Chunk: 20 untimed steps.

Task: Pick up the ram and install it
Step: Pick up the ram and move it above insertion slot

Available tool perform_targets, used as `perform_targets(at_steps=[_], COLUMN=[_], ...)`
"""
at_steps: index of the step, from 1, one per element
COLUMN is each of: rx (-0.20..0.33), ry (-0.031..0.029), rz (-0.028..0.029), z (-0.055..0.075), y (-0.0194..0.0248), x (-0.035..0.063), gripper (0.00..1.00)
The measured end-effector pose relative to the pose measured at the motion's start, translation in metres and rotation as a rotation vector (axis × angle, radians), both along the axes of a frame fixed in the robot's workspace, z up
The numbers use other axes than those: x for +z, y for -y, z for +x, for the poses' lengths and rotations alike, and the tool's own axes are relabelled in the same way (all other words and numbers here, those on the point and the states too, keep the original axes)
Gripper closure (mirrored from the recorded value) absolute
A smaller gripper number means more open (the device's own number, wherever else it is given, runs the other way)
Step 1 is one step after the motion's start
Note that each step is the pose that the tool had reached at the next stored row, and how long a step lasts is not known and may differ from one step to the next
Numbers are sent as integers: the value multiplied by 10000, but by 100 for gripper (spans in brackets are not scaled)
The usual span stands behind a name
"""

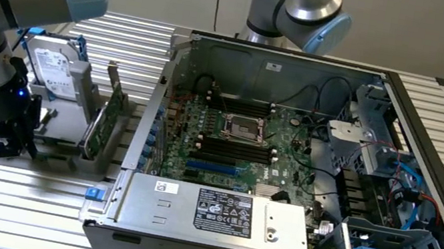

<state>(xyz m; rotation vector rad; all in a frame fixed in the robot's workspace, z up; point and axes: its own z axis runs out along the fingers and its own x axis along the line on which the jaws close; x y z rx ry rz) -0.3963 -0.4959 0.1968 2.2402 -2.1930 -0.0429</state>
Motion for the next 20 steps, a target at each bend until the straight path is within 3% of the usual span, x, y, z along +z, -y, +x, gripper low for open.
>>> perform_targets(at_steps=[7, 20], rx=[-160, -218], ry=[-54, -270], rz=[-1, 15], z=[1, 12], y=[0, 0], x=[29, 305], gripper=[86, 86])
